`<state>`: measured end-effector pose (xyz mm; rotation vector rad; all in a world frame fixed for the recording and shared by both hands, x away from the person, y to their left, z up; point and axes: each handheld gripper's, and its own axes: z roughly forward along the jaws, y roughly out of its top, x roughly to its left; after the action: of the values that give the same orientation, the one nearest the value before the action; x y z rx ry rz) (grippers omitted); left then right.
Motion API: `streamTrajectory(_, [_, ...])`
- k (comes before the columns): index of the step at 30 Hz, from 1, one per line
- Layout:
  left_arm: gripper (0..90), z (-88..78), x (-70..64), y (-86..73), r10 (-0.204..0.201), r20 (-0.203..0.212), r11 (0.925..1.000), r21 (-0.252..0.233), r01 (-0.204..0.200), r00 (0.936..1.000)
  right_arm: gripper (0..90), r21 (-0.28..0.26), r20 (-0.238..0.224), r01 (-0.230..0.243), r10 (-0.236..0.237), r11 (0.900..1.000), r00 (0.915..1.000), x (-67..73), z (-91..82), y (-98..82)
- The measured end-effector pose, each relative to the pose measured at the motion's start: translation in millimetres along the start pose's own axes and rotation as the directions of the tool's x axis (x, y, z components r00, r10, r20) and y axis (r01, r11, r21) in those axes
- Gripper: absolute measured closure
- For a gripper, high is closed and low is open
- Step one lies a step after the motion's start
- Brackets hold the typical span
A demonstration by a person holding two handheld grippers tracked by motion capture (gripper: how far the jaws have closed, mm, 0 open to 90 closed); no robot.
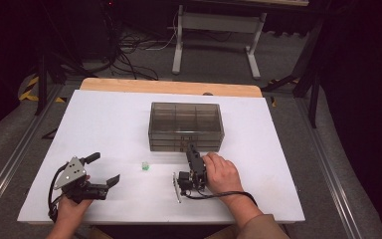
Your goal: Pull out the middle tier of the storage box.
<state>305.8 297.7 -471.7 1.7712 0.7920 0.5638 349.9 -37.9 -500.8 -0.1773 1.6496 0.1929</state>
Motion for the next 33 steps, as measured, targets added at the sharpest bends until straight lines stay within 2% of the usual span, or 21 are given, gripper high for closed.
streamTrajectory(6, [0.7, 0.1, -0.6, 0.2, 0.005, -0.004, 1.0, 0.004, -0.005, 1.0, 52.8, 0.022, 0.003, 0.022, -0.022, 1.0, 0.9998, 3.7, 4.3, 0.0])
streamTrajectory(14, [0.7, 0.3, -1.0, 0.1, 0.004, -0.002, 1.0, 0.004, -0.004, 1.0, 64.2, 0.037, -0.013, 0.054, -0.054, 0.998, 0.9985, 7.2, 9.0, 1.2])
streamTrajectory(18, [0.8, 0.2, -0.8, 0.1, 0.004, -0.002, 1.0, 0.004, -0.004, 1.0, 66.9, 0.05, -0.022, 0.051, -0.05, 0.997, 0.9985, 9.2, 12.0, 1.0])
streamTrajectory(24, [0.8, 0.1, -1.1, 0.2, 0.003, -0.002, 1.0, 0.005, -0.003, 1.0, 72.1, 0.053, -0.022, 0.075, -0.074, 0.996, 0.997, 11.1, 17.0, 0.9])
streamTrajectory(33, [0.8, 0.1, -1.2, 0.3, 0.007, -0.002, 1.0, 0.004, -0.007, 1.0, 79.4, 0.064, -0.032, 0.074, -0.072, 0.995, 0.9969, 13.2, 20.4, 1.5])
